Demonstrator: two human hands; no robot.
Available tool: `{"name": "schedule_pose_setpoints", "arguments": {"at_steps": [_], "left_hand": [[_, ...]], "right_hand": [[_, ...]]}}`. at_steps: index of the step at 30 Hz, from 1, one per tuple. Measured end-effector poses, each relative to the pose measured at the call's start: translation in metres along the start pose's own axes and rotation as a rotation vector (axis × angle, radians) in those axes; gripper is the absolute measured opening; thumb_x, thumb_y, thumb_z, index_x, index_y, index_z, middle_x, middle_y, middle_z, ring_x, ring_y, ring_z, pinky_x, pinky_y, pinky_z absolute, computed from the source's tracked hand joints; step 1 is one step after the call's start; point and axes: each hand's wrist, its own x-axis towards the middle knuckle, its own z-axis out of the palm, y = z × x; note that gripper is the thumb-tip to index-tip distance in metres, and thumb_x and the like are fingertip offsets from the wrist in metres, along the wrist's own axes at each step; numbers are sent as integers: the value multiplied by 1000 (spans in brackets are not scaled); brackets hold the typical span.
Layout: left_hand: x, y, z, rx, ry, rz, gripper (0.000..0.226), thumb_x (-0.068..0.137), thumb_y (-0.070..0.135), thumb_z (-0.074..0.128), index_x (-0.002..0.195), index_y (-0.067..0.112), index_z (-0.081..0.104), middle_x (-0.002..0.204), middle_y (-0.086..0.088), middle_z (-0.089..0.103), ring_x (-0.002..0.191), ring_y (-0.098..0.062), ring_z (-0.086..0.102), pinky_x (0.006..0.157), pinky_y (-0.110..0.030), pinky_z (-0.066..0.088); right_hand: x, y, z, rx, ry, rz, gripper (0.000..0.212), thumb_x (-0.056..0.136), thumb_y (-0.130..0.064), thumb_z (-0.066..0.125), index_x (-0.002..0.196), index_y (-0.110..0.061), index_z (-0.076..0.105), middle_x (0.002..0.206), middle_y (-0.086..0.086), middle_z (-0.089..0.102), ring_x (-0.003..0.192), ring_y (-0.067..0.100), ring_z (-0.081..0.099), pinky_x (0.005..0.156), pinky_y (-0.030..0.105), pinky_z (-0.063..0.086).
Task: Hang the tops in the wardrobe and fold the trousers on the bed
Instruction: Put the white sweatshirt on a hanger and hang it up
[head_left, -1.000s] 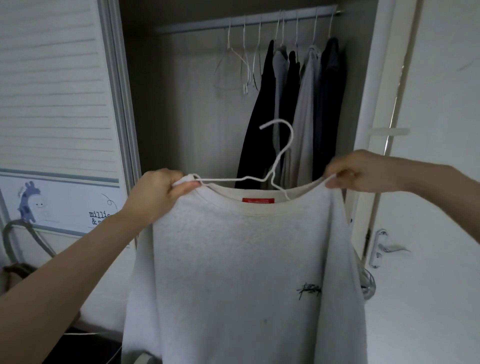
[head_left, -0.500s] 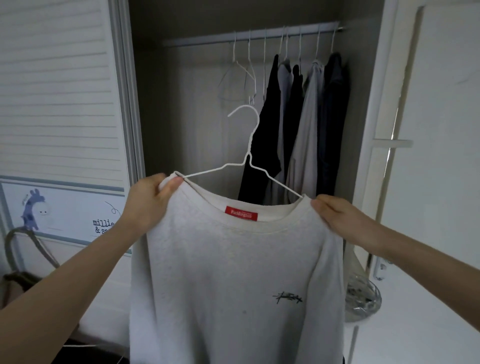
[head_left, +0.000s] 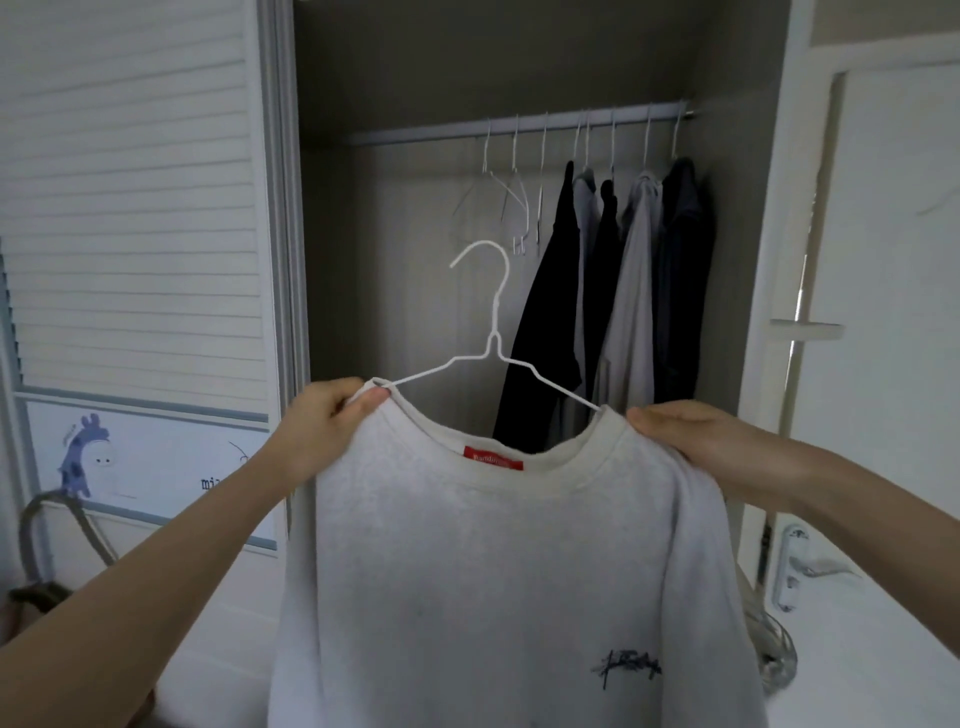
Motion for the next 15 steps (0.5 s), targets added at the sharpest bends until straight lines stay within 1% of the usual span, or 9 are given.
{"name": "schedule_pose_setpoints", "arguments": {"at_steps": [2,3,5,6,7,8,11,13,15], "left_hand": [[8,2,3,-18,-31,7,31,96,41,52,74,23,66,61,14,59,62,-6,56,59,-23,38],[13,1,1,-24,-35,2,29,96,39,52,74,25,65,61,15,59,63,-8,56,60,-23,38],[23,-4,-3,-26,-23,-2,26,98,37,51,79,25,66,68,11,63,71,-12,57,65,-25,42],[28,-7,-5,-26,-18,-9,27,98,37,51,82,23,67,74,4,64,74,-15,58,67,-25,43],[33,-9,-6,-27,-17,-14,27,98,38,50,83,22,67,76,1,64,75,-16,58,67,-25,43],[41,-12,-6,-24,-14,-11,28,99,39,48,84,22,66,76,1,63,75,-15,58,66,-23,41],[63,-16,-1,49,30,-5,33,99,47,41,90,24,62,78,5,63,75,-11,58,64,-21,38],[78,-18,7,132,44,5,37,99,51,34,94,25,60,78,7,61,75,-9,58,67,-24,39],[93,-15,18,187,44,-17,39,101,51,30,98,23,58,82,4,61,77,-12,60,74,-28,43]], "right_hand": [[3,-4,8,24,12,-12,40,86,-47,51,86,-17,78,94,6,74,83,13,71,65,16,51],[5,-6,11,73,51,-20,39,83,-47,53,83,-17,79,92,6,74,81,13,71,64,16,51],[9,-11,12,161,140,-51,37,79,-46,57,81,-17,80,91,7,75,80,14,71,62,16,52],[10,-14,12,181,164,-63,36,78,-46,58,82,-16,80,92,8,75,81,14,71,62,16,52],[10,-18,12,191,175,-73,37,76,-46,60,83,-16,79,92,8,75,81,15,71,62,16,52],[11,-23,12,196,179,-87,38,74,-47,63,84,-15,79,93,9,75,82,16,71,62,17,53],[13,-36,11,254,186,-128,38,68,-46,69,85,-13,79,93,9,75,83,17,71,65,21,55],[15,-46,12,311,198,-160,34,68,-42,69,81,-12,79,88,8,74,79,17,71,64,22,56],[21,-57,16,348,230,-169,30,69,-40,69,75,-13,79,80,7,73,72,16,70,60,22,55]]}}
